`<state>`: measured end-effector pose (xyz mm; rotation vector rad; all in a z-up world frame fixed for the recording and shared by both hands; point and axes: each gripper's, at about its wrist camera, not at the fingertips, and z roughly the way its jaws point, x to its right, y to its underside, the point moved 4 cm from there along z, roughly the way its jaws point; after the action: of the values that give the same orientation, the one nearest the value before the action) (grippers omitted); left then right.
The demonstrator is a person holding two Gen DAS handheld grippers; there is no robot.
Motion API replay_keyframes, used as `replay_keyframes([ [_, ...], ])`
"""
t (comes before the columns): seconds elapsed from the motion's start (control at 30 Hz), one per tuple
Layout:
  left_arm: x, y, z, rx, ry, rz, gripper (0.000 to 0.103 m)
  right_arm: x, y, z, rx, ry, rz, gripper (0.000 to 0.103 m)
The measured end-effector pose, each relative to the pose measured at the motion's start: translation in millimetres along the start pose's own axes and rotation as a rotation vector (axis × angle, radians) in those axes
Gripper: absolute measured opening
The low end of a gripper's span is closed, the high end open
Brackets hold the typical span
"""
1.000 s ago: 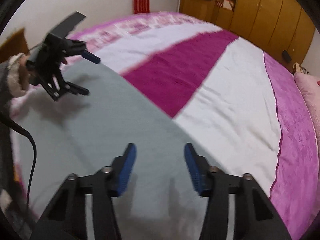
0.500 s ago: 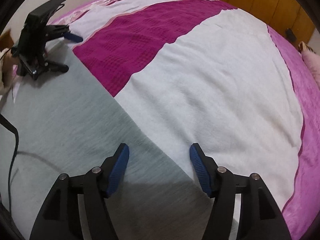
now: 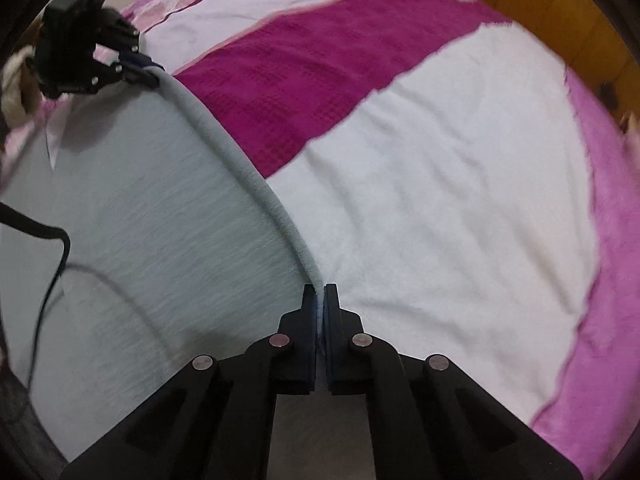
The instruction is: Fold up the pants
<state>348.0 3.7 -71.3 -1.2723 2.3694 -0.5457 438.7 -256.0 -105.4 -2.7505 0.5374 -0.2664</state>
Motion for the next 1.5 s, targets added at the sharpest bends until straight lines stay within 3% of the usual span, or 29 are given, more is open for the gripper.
replay_keyframes([
  [0.07,15,4,-15,0.011,-0.044,0.046,0.006,-13,2,-15,0.016,0.071,-0.033,0.002],
  [0.33,58,28,-75,0.060,-0.089,0.073,0.004,-102,36,-72,0.059,0.402,-0.277,0.002],
  [0.53,95,51,-117,0.071,-0.104,0.075,0.004,-173,70,-97,0.062,0.568,-0.402,0.001],
  [0.7,138,76,-145,0.074,-0.074,0.114,0.004,-216,110,-103,0.010,0.632,-0.500,0.001],
  [0.93,180,105,-166,0.059,-0.085,0.158,0.003,-248,136,-116,-0.007,0.720,-0.548,0.001],
  [1.2,211,129,-171,0.034,-0.117,0.188,0.003,-280,156,-94,-0.048,0.775,-0.614,0.001],
  [1.43,245,156,-163,-0.003,-0.113,0.268,0.003,-304,184,-73,-0.079,0.834,-0.706,0.001],
  [1.5,250,161,-157,-0.015,-0.144,0.308,0.003,-305,186,-69,-0.082,0.843,-0.719,0.001],
])
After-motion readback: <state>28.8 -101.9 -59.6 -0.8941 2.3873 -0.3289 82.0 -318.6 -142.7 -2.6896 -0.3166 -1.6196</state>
